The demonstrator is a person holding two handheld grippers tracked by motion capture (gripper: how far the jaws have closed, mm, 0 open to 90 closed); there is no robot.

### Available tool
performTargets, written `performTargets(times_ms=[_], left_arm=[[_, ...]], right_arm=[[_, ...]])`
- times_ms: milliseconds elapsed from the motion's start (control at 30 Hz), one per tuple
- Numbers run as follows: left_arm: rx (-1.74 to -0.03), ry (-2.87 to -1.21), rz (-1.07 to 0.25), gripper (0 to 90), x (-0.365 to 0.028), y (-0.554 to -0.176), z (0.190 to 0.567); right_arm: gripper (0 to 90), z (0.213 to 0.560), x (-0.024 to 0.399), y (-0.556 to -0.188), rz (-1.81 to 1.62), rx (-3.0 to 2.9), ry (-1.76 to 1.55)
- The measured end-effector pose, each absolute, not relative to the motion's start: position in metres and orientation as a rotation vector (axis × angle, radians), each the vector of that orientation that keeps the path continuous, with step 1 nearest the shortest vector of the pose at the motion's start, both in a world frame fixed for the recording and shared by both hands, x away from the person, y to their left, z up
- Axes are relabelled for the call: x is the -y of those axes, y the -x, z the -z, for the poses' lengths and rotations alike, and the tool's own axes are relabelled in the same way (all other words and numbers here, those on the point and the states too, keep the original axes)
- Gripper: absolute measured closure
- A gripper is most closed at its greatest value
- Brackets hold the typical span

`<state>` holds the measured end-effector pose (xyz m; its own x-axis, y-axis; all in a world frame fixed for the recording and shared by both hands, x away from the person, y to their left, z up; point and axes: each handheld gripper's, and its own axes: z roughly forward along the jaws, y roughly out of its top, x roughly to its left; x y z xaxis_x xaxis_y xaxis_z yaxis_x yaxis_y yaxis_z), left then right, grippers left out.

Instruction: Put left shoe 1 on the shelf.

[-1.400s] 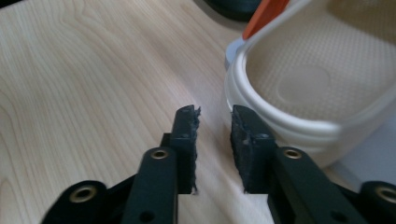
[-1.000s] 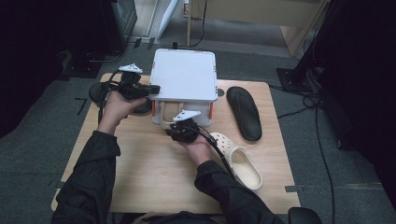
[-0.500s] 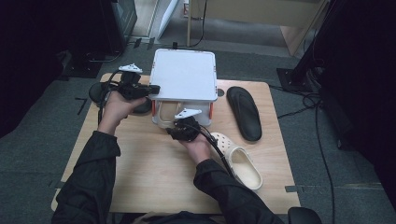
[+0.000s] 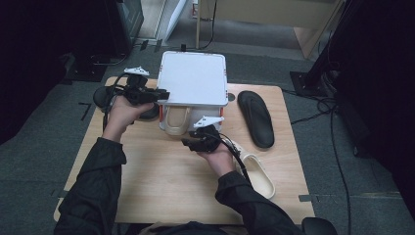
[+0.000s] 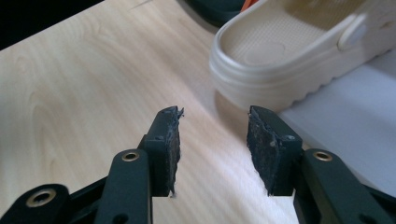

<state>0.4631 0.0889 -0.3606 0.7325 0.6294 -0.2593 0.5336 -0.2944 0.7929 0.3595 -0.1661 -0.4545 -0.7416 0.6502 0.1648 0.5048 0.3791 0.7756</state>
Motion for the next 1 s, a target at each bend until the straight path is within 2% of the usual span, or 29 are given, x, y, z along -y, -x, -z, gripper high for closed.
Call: performTargets(times_ms=[133,600,1000], left_arm=[[-0.889,-1.962,-0.143,66.9,-0.093,-0.459,0.355],[-0.932,-1.949,-0.197,63.7,-0.121,-0.444,0.35],[-0.933,-1.944,-0.197,57.4,-0.128,-0.427,0.351]], right_arm=[[54.5,0.446,0.181,-0.35,-1.302,-2.493,-1.026],[58.2,0.415,0.233,-0.319,-1.346,-2.475,-0.986],[58.4,0.411,0.306,-0.304,-1.331,-2.393,-1.053]])
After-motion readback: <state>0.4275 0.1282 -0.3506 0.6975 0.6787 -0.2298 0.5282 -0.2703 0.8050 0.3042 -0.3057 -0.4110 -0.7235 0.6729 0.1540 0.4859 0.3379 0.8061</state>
